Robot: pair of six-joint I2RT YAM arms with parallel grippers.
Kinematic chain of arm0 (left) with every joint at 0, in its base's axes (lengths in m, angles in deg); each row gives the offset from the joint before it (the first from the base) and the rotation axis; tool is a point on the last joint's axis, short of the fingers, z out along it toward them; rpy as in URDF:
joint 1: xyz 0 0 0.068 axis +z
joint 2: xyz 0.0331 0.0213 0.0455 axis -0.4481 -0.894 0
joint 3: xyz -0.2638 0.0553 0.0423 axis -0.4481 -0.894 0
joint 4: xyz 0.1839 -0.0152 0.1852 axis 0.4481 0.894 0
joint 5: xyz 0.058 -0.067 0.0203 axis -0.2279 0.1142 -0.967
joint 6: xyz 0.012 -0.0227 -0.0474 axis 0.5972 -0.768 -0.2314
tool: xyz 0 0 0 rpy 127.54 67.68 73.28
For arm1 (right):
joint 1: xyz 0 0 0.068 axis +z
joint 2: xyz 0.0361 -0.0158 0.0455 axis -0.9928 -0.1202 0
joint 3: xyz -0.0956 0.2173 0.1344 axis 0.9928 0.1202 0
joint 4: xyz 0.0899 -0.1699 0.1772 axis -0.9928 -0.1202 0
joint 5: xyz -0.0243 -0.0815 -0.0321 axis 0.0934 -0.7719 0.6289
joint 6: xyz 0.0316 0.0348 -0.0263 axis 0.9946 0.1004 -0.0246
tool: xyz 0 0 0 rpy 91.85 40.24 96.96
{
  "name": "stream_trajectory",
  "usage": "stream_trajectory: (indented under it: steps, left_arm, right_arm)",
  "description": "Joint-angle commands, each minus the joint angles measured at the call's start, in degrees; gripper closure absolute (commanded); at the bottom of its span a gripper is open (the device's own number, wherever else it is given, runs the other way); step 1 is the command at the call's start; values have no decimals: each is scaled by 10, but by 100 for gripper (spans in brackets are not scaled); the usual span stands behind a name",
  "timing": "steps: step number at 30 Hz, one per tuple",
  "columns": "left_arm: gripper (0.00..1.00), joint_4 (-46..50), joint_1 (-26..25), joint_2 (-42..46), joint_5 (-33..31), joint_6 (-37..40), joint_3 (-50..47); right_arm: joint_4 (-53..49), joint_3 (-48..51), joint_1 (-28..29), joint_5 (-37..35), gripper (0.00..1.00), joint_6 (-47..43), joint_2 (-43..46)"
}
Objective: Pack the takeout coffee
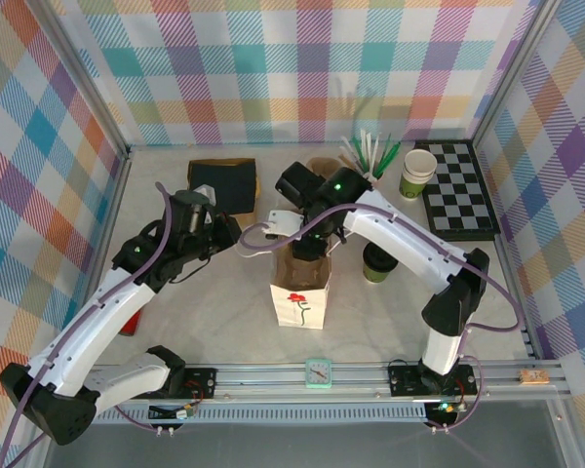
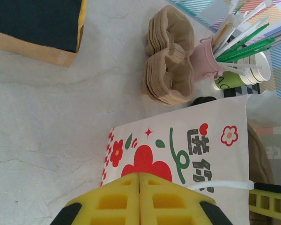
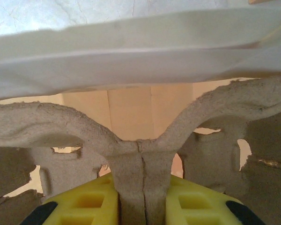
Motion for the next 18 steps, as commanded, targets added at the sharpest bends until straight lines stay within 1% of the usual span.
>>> stream_trajectory:
  steps: [1,16,18]
  left_arm:
    - [93,12,8,13,-7,9,20]
    - [94,12,10,22,-3,11,25]
    - [93,7,10,18,9,17,24]
  right_arm:
    - [-10,10,8,-8,76,7,16]
    - [15,57,13,-8,73,13,23]
    - [18,60,13,-5,73,14,24]
